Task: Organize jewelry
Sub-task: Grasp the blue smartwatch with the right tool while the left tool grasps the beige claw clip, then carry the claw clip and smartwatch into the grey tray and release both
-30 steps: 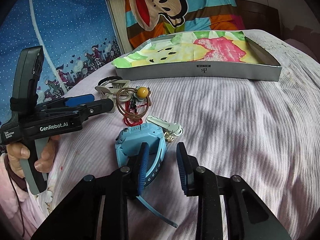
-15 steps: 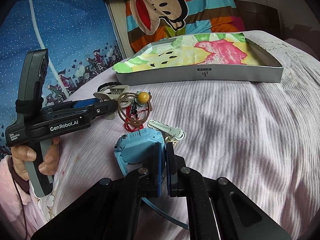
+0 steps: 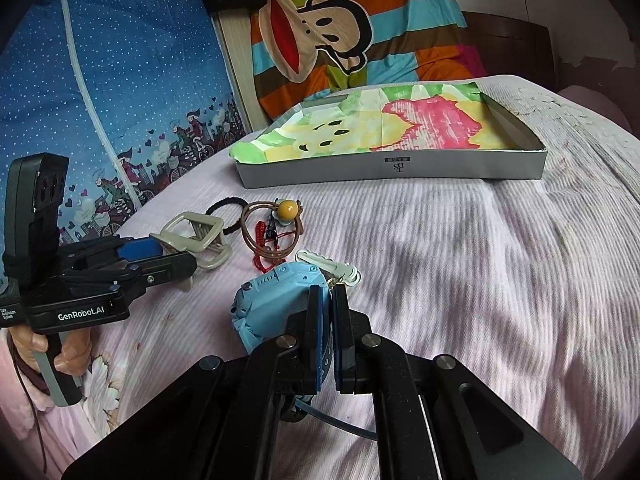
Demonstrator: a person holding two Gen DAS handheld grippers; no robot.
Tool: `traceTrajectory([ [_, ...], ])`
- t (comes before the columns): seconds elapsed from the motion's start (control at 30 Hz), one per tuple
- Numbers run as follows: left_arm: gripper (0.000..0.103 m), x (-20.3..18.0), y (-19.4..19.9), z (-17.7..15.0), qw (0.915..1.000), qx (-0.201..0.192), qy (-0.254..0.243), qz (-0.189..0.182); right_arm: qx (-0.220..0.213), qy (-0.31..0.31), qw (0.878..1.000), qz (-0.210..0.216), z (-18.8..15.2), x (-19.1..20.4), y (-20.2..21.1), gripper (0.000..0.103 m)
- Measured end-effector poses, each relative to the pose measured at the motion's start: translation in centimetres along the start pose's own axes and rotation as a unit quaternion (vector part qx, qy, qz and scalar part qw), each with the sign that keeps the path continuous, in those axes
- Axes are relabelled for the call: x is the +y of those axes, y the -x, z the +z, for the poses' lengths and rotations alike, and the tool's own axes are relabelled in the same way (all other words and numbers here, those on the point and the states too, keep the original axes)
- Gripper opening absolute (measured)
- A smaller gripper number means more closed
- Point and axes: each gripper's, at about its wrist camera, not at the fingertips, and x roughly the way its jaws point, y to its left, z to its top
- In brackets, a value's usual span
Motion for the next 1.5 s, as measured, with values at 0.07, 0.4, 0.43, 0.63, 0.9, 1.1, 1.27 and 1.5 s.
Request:
traceTrajectory([
  [0.07,0.048,-0.2,0.4,0.1,1.0,-0.009,0.0,-0.002,-0.008,-0.002,1.0,-0.001,0.2,-0.1,0.4,0.004],
  [0.4,0.048,-0.3,1.2,4.0,0.9966,-0.076,0.03,0.012,-0.065,-0.015,0.998,0.001,4.7,-1.1,1.0,0.004],
  [0.43,0.048,-0.2,1.0,4.9,0.9958,-0.083,0.034,0.017,-0.072,-0.014,0.997,-0.001,5.6,-1.2,0.8,0.004],
  [0.63,0.048,1.3,-1.9,9.6,0.9936,-0.093,0.052,0.039,-0.087,-0.014,0.996,-0.019,9.9,-1.7,-1.9,0.004],
  [0.9,0.048,4.0,-7.1,12.3,0.9944,-0.055,0.074,0.052,-0.071,-0.045,0.996,-0.035,13.9,-2.9,-8.8,0.004],
  [1.1,0.048,4.5,-9.4,12.8,0.9951,-0.027,0.081,0.051,-0.043,-0.05,0.997,-0.048,14.4,-3.5,-12.5,0.004],
  [1.27,0.048,4.2,-10.6,12.2,0.9952,-0.005,0.081,0.054,-0.029,-0.044,0.997,-0.054,14.6,-3.7,-13.5,0.005],
  [1.5,0.059,3.9,-10.2,11.8,0.9951,-0.016,0.086,0.046,-0.039,-0.054,0.997,-0.033,14.2,-4.5,-13.0,0.006],
])
